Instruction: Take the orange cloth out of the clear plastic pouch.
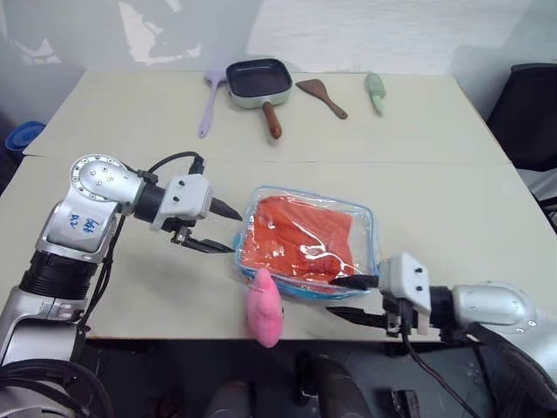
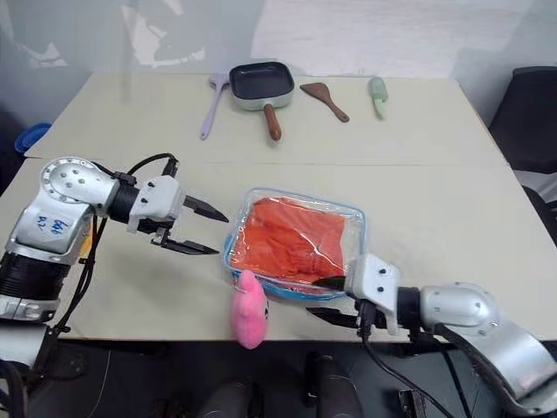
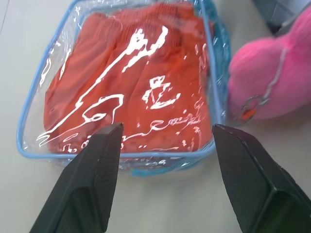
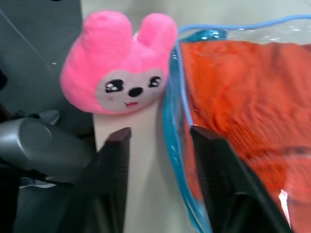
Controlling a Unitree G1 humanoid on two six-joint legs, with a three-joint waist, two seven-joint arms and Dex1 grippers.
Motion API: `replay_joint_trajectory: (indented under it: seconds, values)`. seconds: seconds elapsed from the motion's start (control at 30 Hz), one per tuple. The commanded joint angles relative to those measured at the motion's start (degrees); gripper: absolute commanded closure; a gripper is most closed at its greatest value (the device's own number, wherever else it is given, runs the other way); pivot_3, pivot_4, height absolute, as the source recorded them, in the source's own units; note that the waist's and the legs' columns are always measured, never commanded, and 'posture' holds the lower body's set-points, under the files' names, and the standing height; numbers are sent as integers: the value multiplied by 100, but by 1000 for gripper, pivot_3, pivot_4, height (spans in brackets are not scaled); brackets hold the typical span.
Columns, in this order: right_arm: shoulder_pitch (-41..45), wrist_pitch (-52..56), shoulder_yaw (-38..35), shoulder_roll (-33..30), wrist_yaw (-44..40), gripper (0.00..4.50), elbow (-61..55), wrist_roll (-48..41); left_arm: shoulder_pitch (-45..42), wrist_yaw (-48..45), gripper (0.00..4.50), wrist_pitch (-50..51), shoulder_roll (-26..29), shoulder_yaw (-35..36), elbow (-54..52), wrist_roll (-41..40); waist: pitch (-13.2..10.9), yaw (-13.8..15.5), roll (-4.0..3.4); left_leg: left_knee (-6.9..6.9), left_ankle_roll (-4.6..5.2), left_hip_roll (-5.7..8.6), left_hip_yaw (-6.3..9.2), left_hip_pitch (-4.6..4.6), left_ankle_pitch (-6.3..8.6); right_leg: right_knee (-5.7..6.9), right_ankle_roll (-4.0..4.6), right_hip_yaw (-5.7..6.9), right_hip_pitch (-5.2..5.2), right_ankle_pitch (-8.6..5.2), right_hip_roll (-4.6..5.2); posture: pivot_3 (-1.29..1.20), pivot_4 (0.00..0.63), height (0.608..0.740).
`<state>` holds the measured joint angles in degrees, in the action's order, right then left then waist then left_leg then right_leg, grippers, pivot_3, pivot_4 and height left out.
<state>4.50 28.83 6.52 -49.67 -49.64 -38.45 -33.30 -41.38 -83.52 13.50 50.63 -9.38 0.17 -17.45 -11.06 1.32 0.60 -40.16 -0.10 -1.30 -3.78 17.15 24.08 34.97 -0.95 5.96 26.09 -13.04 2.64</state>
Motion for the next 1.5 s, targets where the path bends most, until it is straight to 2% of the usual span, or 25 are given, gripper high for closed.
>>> replay_joint_trajectory:
  seconds: [0.03,0.1,0.37,0.43,0.5,0.57,0.73,0.83,0.93,1.03,1.1,1.23,1.37,1.5]
  values:
    - [440,95,616,431,-108,3765,195,158,266,-110,1405,302,294,232,-545,-198,0,-13,0,0,0,1,-1,0,0,1,0,-2,0,0,0,0,150,740]
    - [720,115,1012,749,-106,4426,413,372,409,-47,1405,377,389,332,-632,-206,0,-17,1,-1,-1,-2,-3,-1,0,4,2,-2,1,-1,-2,0,150,740]
    - [1746,352,2064,2131,-124,4472,1625,844,585,178,1405,552,439,491,-960,-226,3,-11,4,-14,-4,2,-8,9,0,35,11,-3,44,-4,0,0,150,740]
    - [2022,286,2100,2601,-32,4472,1856,859,450,267,1405,543,340,466,-894,-200,3,-15,4,-15,-4,2,-8,10,0,37,11,-4,44,-4,1,0,150,740]
    - [2170,454,1815,2837,-12,4472,1725,557,228,357,1405,533,123,361,-745,-165,3,-6,4,-16,-4,1,-8,9,0,43,14,-4,45,-5,1,0,150,740]
    - [2162,711,1457,2834,16,4472,1463,240,56,399,1405,412,-105,226,-612,-65,3,25,4,-18,-4,5,-3,12,-1,47,14,1,48,-6,0,0,150,740]
    - [1692,1144,574,2065,222,4472,484,-94,-50,404,1405,-168,-619,-293,-447,350,4,13,6,-34,25,26,5,27,10,40,5,13,47,-1,13,0,150,740]
    - [1258,1598,-276,1523,422,4472,-292,-633,53,304,1405,-959,-706,-646,-236,814,3,-9,5,-44,33,19,-6,35,19,28,-5,11,48,5,36,0,150,740]
    - [705,1858,-991,843,351,4472,-834,-978,13,212,1405,-1260,-725,-693,22,887,3,1,5,-44,30,16,-5,33,20,31,-5,15,48,4,34,0,150,740]
    - [-240,1980,-1938,19,-83,3950,-1214,-1250,-41,96,1405,-1421,-768,-681,210,857,3,15,6,-45,32,16,-3,25,21,19,-4,9,40,4,33,0,150,740]
    - [-775,1902,-2472,-278,-222,3300,-1316,-1230,-79,44,1405,-1594,-793,-698,345,906,4,23,8,-43,35,16,-4,24,22,8,-5,6,32,4,31,0,150,740]
    - [-1633,1761,-3541,-438,-511,1897,-1395,-1295,-124,107,1405,-1841,-931,-733,600,1013,5,29,11,-43,38,17,-5,27,24,4,-10,2,22,6,31,0,150,740]
    - [-2108,1413,-3808,-449,-587,565,-1460,-927,-103,176,1405,-1986,-1099,-750,748,1086,6,15,12,-43,38,14,-7,28,24,4,-10,-1,20,6,25,0,150,740]
    - [-2252,1231,-3698,-452,-570,565,-1410,-772,-77,169,1405,-2130,-1164,-772,826,1177,6,12,12,-43,36,11,-13,26,24,6,-10,-11,21,7,13,0,150,740]
